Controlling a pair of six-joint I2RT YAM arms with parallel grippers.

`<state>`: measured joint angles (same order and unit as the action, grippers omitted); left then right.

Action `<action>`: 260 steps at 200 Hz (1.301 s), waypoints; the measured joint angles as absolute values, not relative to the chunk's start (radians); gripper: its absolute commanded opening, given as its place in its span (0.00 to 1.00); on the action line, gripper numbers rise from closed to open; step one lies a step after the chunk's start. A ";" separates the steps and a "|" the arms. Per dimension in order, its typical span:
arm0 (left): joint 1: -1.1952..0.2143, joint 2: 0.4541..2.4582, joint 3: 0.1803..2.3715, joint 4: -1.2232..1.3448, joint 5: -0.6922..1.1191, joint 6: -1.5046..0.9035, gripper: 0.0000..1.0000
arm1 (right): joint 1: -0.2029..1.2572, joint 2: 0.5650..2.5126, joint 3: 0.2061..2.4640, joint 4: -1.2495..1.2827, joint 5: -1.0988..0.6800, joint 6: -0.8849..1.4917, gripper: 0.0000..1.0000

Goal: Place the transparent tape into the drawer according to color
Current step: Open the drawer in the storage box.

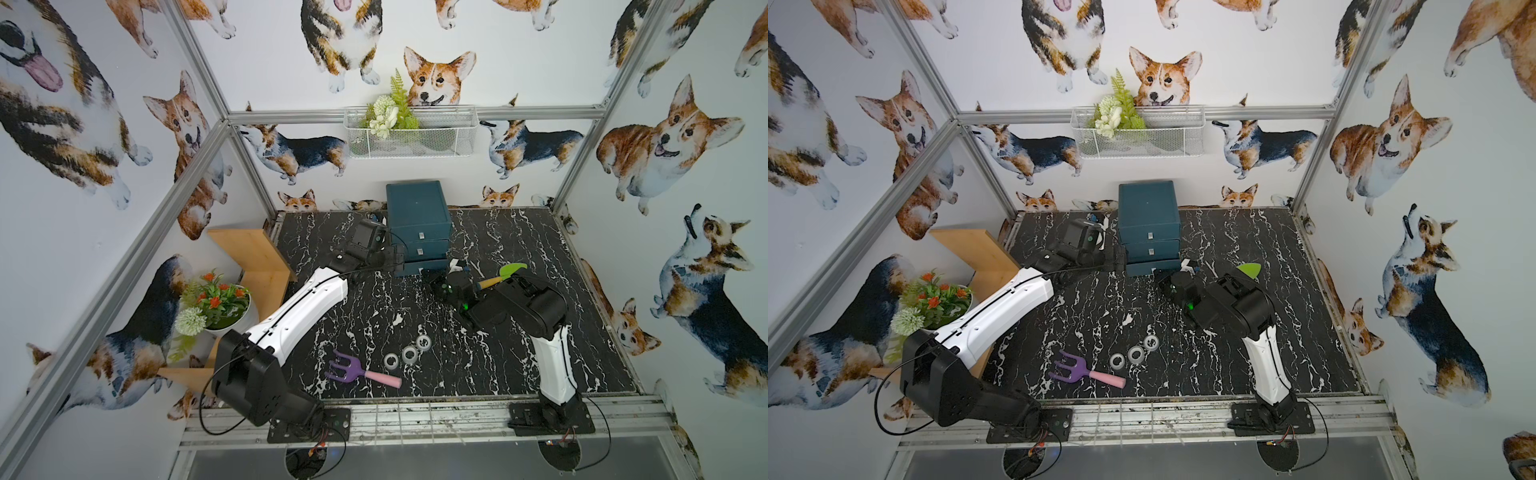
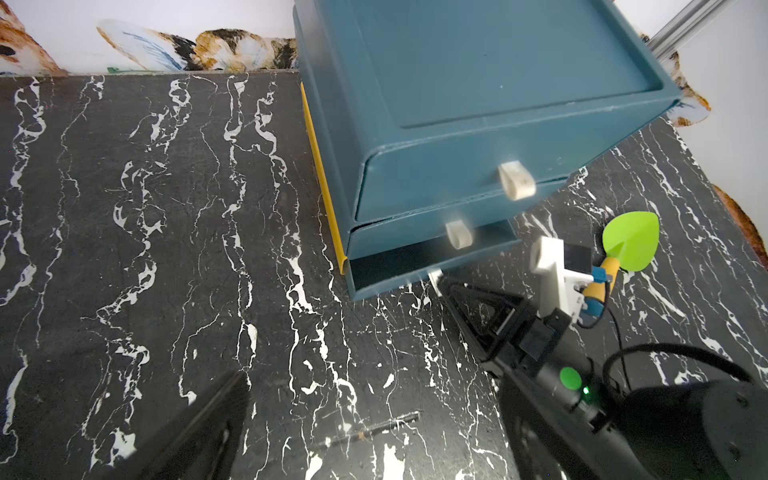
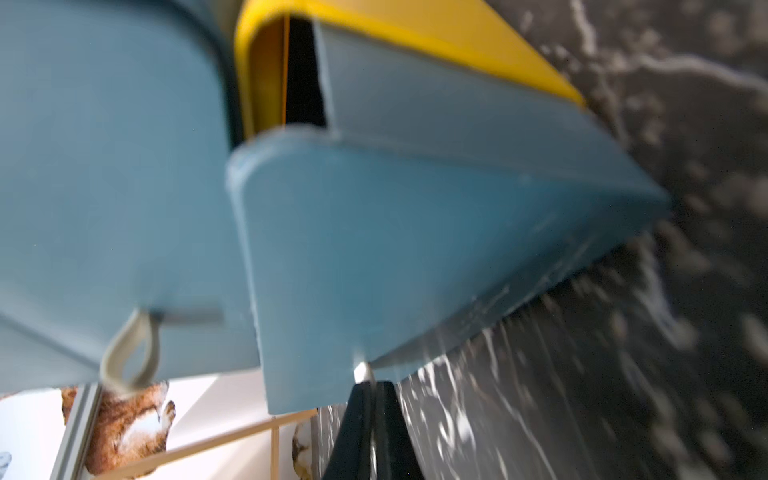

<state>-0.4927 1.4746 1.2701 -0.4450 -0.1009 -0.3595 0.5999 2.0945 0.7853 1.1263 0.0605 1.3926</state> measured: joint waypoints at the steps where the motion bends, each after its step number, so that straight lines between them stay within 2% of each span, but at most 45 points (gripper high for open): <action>1: -0.493 1.475 1.270 -0.445 -0.101 -0.360 0.99 | 0.601 2.093 0.783 1.126 0.060 1.393 0.00; 64: -0.493 1.469 1.270 -0.445 -0.100 -0.360 0.99 | 0.633 1.948 0.570 1.140 0.055 1.384 0.00; 173: -0.493 1.463 1.270 -0.445 -0.101 -0.360 0.99 | 0.654 1.846 0.457 1.115 0.055 1.377 0.00; 196: -0.493 1.463 1.270 -0.445 -0.101 -0.360 0.99 | 0.655 1.843 0.451 1.114 0.052 1.375 0.27; 213: -0.493 1.463 1.270 -0.445 -0.101 -0.360 0.99 | 0.655 1.819 0.450 1.099 0.046 1.354 0.40; 241: -0.493 1.463 1.271 -0.445 -0.100 -0.361 0.99 | 0.667 1.710 0.428 1.039 0.024 1.302 0.49; 260: -0.495 1.460 1.272 -0.447 -0.097 -0.372 0.99 | 0.667 1.607 0.408 0.956 0.018 1.250 0.51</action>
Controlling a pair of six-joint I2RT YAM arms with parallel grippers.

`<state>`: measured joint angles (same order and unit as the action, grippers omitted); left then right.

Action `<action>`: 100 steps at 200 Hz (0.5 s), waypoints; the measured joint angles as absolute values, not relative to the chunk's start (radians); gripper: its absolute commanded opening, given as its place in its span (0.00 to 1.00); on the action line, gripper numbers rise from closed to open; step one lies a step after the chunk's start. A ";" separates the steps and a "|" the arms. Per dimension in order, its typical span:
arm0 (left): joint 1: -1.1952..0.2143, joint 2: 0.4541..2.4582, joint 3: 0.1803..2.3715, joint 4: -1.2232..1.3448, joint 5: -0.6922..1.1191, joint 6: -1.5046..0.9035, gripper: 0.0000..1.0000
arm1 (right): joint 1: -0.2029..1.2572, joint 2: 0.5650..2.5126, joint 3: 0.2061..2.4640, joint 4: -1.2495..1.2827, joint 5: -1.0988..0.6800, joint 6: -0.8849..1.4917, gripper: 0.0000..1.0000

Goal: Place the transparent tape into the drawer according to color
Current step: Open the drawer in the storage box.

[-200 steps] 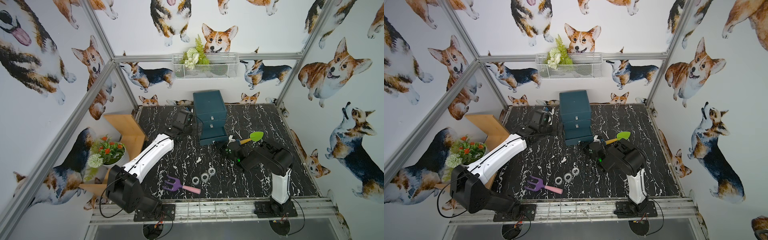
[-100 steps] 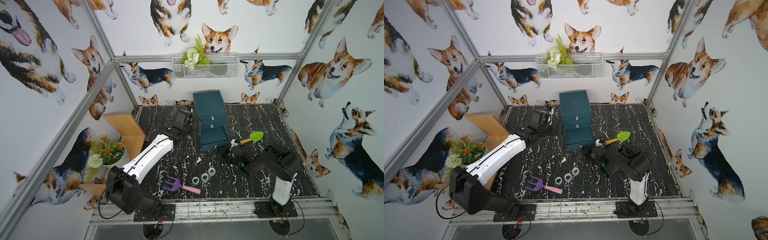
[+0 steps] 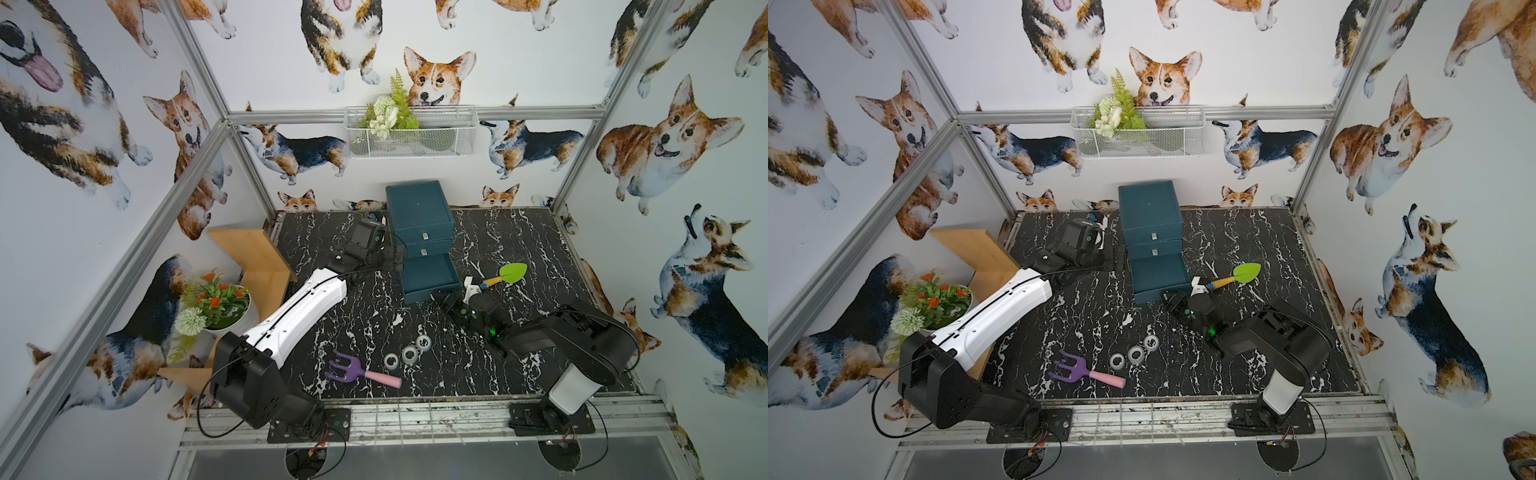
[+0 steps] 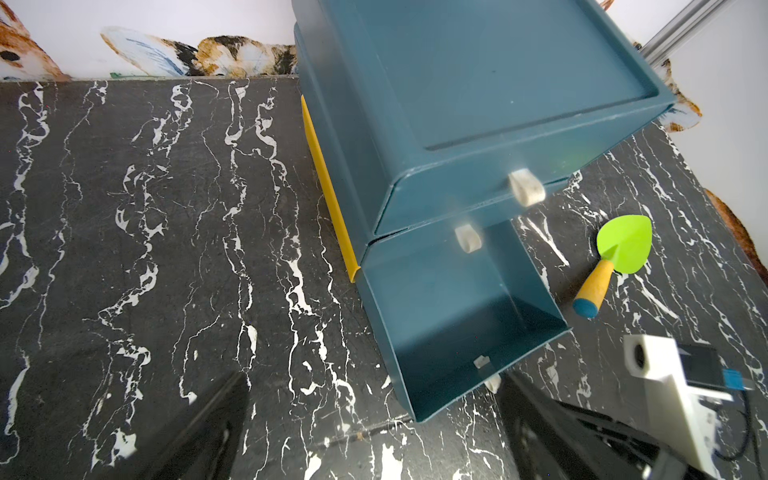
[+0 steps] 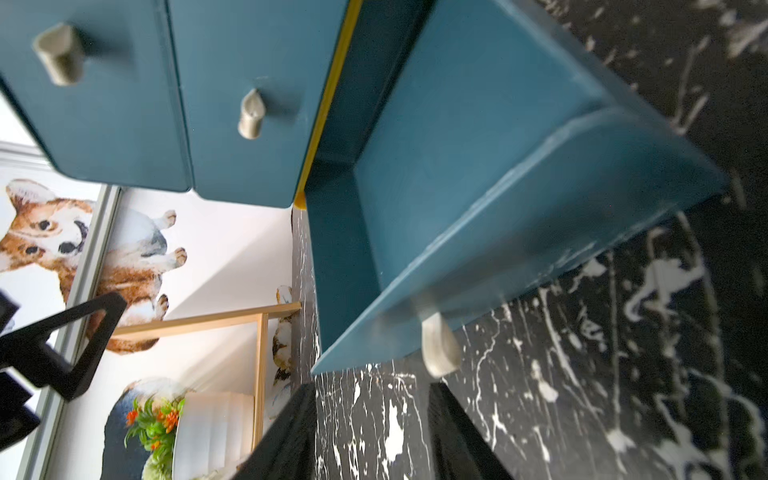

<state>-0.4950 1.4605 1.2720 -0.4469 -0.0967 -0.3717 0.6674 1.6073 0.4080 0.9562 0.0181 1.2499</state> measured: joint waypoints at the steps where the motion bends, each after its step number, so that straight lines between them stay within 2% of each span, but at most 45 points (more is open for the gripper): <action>1: -0.495 1.460 1.272 -0.447 -0.096 -0.373 0.99 | 0.667 1.603 0.408 0.952 0.018 1.248 0.51; 29: -0.497 1.430 1.274 -0.450 -0.068 -0.395 0.99 | 0.646 1.454 0.454 0.725 -0.023 1.108 0.51; 54: -0.497 1.391 1.254 -0.450 -0.056 -0.402 0.99 | 0.658 1.340 0.566 0.480 -0.047 0.887 0.51; 100: -0.497 1.358 1.213 -0.450 -0.050 -0.400 0.99 | 0.829 1.359 0.669 0.082 -0.058 0.569 0.52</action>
<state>-0.4973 1.3582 1.2125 -0.4496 -0.0498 -0.4004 0.8288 1.3594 0.6689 0.0818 -0.0582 0.5690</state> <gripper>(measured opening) 0.993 0.519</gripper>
